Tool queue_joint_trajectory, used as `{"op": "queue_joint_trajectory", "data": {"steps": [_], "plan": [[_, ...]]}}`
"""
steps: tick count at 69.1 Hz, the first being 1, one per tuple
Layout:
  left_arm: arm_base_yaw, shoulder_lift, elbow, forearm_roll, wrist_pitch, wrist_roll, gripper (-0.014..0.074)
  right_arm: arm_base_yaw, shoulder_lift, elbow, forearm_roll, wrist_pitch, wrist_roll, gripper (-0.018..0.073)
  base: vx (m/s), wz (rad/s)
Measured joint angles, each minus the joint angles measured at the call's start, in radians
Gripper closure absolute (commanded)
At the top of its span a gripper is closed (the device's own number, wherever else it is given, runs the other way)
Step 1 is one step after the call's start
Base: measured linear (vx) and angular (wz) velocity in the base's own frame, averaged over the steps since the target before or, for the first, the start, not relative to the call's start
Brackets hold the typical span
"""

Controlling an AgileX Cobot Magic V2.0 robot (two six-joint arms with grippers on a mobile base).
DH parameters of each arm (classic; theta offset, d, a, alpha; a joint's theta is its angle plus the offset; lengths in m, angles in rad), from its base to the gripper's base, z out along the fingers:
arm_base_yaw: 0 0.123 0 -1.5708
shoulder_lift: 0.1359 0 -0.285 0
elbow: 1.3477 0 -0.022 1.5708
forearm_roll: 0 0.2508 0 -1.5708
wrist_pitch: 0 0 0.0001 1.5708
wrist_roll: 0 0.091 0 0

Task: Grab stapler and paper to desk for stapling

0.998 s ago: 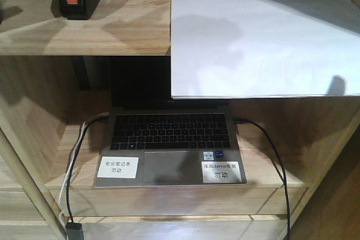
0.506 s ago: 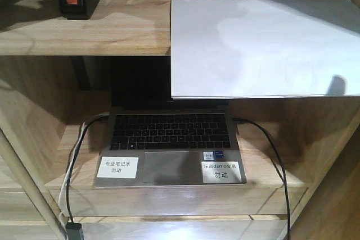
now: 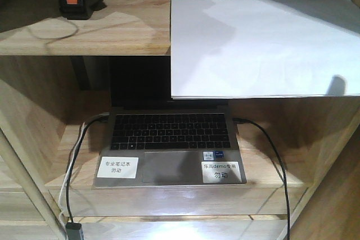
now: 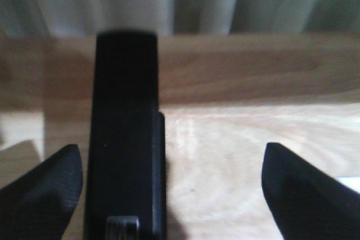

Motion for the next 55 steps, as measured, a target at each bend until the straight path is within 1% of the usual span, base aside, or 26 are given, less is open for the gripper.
{"op": "queue_joint_trajectory", "data": {"steps": [14, 25, 32, 37, 43, 50, 55], "plan": [[0.007, 0.007, 0.0, -0.008, 0.002, 0.0, 0.0033, 0.0, 0.0, 0.0, 0.0, 0.0, 0.0, 0.0269, 0.0, 0.0], [0.007, 0.007, 0.0, -0.011, 0.001, 0.0, 0.0104, 0.0, 0.0, 0.0, 0.0, 0.0, 0.0, 0.0269, 0.0, 0.0], [0.007, 0.007, 0.0, -0.01, 0.001, 0.0, 0.02, 0.0, 0.0, 0.0, 0.0, 0.0, 0.0, 0.0269, 0.0, 0.0], [0.007, 0.007, 0.0, -0.008, 0.001, 0.0, 0.03, 0.0, 0.0, 0.0, 0.0, 0.0, 0.0, 0.0269, 0.0, 0.0], [0.009, 0.007, 0.0, 0.0, 0.002, 0.0, 0.0433, 0.0, 0.0, 0.0, 0.0, 0.0, 0.0, 0.0269, 0.0, 0.0], [0.009, 0.007, 0.0, 0.005, 0.004, 0.001, 0.0608, 0.0, 0.0, 0.0, 0.0, 0.0, 0.0, 0.0269, 0.0, 0.0], [0.009, 0.007, 0.0, 0.005, 0.004, 0.015, 0.0605, 0.0, 0.0, 0.0, 0.0, 0.0, 0.0, 0.0269, 0.0, 0.0]]}}
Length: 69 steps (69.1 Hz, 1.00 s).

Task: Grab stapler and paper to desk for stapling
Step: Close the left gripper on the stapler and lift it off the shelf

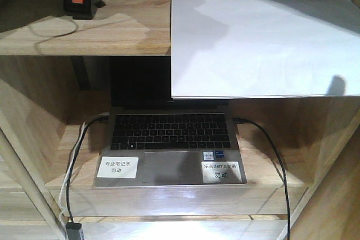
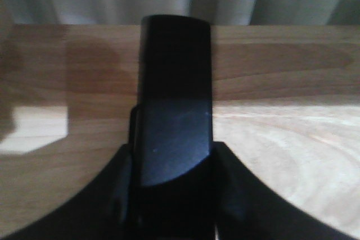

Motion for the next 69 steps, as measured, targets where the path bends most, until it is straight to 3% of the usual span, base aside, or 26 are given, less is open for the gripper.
{"op": "queue_joint_trajectory", "data": {"steps": [18, 50, 60, 69], "plan": [[0.0, -0.003, 0.0, -0.011, -0.007, 0.033, 0.0604, 0.0, 0.0, 0.0, 0.0, 0.0, 0.0, 0.0269, 0.0, 0.0], [-0.028, -0.145, 0.006, -0.11, -0.041, 0.159, 0.0604, 0.0, 0.0, 0.0, 0.0, 0.0, 0.0, 0.0269, 0.0, 0.0], [-0.053, -0.248, 0.118, -0.129, -0.13, 0.186, 0.0604, 0.0, 0.0, 0.0, 0.0, 0.0, 0.0, 0.0269, 0.0, 0.0], [-0.055, -0.374, 0.318, -0.183, -0.263, 0.204, 0.0604, 0.0, 0.0, 0.0, 0.0, 0.0, 0.0, 0.0269, 0.0, 0.0]]}}
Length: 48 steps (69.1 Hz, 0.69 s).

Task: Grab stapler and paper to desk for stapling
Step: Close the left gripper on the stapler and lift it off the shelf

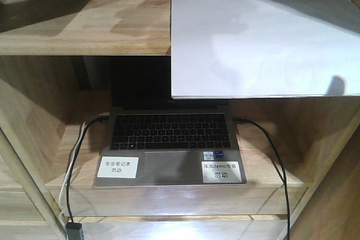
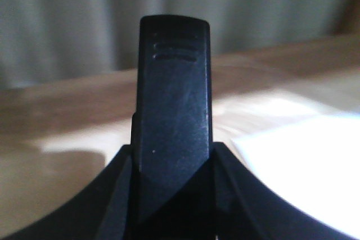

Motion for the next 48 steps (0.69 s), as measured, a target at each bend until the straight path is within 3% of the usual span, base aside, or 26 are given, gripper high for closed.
{"op": "queue_joint_trajectory", "data": {"steps": [16, 48], "plan": [[0.0, -0.244, 0.318, -0.087, -0.186, 0.115, 0.0604, 0.0, 0.0, 0.0, 0.0, 0.0, 0.0, 0.0269, 0.0, 0.0], [0.0, -0.643, 0.631, -0.255, -0.168, 0.36, 0.0604, 0.0, 0.0, 0.0, 0.0, 0.0, 0.0, 0.0269, 0.0, 0.0]]}}
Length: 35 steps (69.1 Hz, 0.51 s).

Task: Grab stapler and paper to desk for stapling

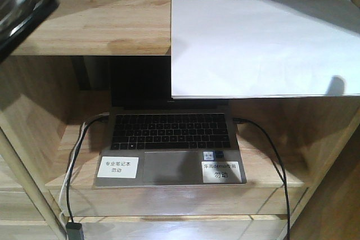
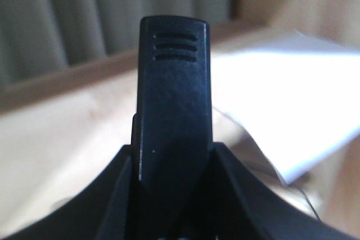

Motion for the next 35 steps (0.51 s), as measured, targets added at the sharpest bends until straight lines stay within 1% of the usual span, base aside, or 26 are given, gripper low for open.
{"op": "queue_joint_trajectory", "data": {"steps": [8, 10, 14, 35], "plan": [[0.0, -0.101, 0.078, -0.049, 0.026, 0.056, 0.0604, 0.0, 0.0, 0.0, 0.0, 0.0, 0.0, 0.0269, 0.0, 0.0], [0.0, -0.124, 0.094, -0.049, 0.028, 0.07, 0.0604, 0.0, 0.0, 0.0, 0.0, 0.0, 0.0, 0.0269, 0.0, 0.0], [0.0, -0.169, 0.13, -0.071, 0.032, 0.085, 0.0604, 0.0, 0.0, 0.0, 0.0, 0.0, 0.0, 0.0269, 0.0, 0.0], [0.0, -0.408, 0.257, -0.113, 0.099, 0.104, 0.0604, 0.0, 0.0, 0.0, 0.0, 0.0, 0.0, 0.0269, 0.0, 0.0]]}}
